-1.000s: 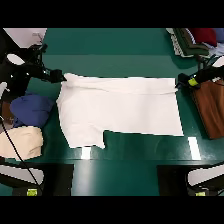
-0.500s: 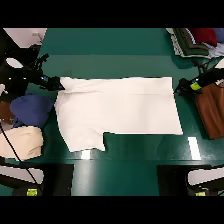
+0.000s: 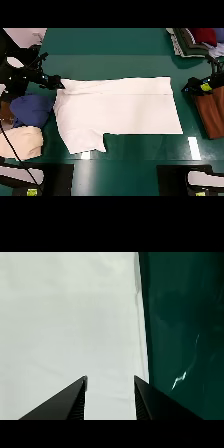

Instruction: Fold the shirts.

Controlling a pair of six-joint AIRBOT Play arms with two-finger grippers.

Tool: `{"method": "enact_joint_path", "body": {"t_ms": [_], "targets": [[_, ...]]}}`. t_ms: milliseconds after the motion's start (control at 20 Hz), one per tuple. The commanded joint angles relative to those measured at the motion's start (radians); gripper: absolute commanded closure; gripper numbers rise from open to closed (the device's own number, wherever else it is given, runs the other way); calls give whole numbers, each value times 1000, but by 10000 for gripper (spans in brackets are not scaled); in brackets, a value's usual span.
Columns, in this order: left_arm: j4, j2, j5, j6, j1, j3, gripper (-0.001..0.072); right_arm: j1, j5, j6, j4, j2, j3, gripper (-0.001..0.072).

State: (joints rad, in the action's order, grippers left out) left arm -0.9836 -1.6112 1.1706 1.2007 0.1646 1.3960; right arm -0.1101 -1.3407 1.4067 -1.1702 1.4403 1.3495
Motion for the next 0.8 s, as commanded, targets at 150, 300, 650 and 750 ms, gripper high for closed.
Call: {"method": "enact_joint_path", "body": {"t_ms": [150, 300, 650, 750], "targets": [[-53, -6, -83, 12, -12, 0, 651, 15, 29, -1, 2, -23, -24, 368], [-56, -6, -59, 14, -12, 0, -12, 15, 31, -1, 2, -23, -24, 368], [-66, 31, 42, 42, 35, 1, 177, 14, -4, -1, 1, -24, -24, 369], [-84, 88, 140, 42, 80, -37, 178, 14, -27, -2, 0, -24, -24, 368]]}}
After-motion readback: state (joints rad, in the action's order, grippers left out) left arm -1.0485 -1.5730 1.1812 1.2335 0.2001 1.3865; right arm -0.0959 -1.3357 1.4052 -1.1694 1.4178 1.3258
